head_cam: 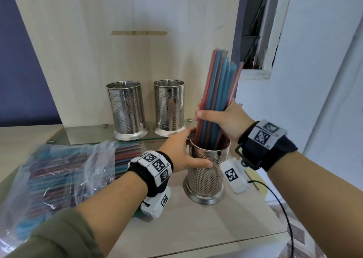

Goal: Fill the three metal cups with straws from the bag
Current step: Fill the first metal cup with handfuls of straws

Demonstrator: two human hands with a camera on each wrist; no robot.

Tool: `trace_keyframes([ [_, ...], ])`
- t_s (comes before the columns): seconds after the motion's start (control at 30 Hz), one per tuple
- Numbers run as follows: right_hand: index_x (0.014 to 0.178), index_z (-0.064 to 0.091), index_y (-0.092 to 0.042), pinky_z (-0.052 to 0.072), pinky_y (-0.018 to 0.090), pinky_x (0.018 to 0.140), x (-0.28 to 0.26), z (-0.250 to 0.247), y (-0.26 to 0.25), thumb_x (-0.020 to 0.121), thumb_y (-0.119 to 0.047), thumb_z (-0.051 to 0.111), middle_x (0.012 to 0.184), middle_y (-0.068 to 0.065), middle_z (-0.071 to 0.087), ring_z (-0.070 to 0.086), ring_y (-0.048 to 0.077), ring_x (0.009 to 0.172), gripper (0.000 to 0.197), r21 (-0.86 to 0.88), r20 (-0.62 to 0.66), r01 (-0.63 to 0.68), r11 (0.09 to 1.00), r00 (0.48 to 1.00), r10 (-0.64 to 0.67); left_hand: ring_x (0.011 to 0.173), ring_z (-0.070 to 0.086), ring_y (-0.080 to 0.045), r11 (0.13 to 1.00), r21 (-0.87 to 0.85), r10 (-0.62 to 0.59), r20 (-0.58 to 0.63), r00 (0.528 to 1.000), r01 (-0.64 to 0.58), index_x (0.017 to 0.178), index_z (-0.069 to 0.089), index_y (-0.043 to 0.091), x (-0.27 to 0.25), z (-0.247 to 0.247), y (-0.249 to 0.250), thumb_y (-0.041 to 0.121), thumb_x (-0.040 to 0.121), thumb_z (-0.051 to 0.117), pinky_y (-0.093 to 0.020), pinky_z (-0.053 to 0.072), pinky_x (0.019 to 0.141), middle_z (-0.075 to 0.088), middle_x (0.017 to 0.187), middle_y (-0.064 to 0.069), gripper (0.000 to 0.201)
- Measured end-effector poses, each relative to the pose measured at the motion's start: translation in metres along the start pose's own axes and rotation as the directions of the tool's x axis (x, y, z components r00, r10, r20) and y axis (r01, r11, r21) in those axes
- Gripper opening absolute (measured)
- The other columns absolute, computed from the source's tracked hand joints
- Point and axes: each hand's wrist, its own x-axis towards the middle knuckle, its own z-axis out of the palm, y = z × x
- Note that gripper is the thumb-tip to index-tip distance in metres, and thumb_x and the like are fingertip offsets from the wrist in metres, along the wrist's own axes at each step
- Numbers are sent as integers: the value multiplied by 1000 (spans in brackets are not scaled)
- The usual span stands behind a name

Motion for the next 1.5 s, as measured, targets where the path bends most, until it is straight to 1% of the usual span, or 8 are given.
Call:
trace_keyframes([
  [0.17,102,71,-16,58,45,86,-5,13,9,61,-41,88,97,5,74,72,23,90,51,-74,-83,-118,990,990,112,117,57,-4,1000,8,8,2,1000,-8,140,37,30,0,0,-1,62,46,87,-37,47,103,60,128,12,111],
  [0.43,150,13,-23,50,15,89,-14,20,-7,80,-17,78,114,-20,54,63,-10,97,95,-102,-205,193,976,956,-211,116,56,-2,1000,21,3,-17,1000,-2,135,43,28,-1,1,0,55,50,89,-35,46,104,61,124,15,100],
  [0.6,154,-3,-23,27,35,117,-18,8,-23,85,-26,74,155,9,31,31,11,141,104,-255,-240,287,924,906,-348,118,54,0,1000,29,10,-15,1000,-9,138,41,30,-1,1,0,57,50,88,-34,45,105,61,125,17,103],
  [0.73,154,9,-17,18,32,119,-30,-9,-27,75,-45,77,155,-5,21,19,8,144,107,-468,-230,339,816,845,-483,118,54,-2,999,41,-15,-7,1000,15,137,42,30,-1,2,-1,63,47,85,-36,46,104,61,124,17,105],
  [0.93,148,-15,-36,29,47,117,-24,13,5,36,-77,80,153,2,25,29,15,142,153,-345,-225,80,935,960,-165,116,55,-6,995,93,-47,2,999,47,138,41,24,-3,2,3,55,54,87,-34,46,103,59,125,12,101],
  [1.07,149,-21,-25,22,24,108,-12,22,4,54,-44,91,153,3,29,33,7,134,148,-357,-157,45,933,982,-107,119,52,-6,994,105,-37,5,999,36,143,34,21,-5,3,9,49,59,87,-27,44,103,55,128,13,103],
  [1.27,150,-4,-35,40,43,110,-4,3,13,69,-37,84,144,-4,41,54,11,118,120,-342,-108,21,939,992,-61,122,51,-5,995,95,-15,-20,1000,17,142,31,34,-9,3,10,56,54,87,-36,44,106,54,133,15,106],
  [1.5,152,-9,-28,34,34,113,-16,-18,9,61,-47,81,144,-5,44,44,11,132,129,-302,7,111,947,993,-114,122,51,-5,995,89,-37,-30,999,40,139,32,40,-12,3,12,57,54,85,-39,44,105,54,131,18,102],
])
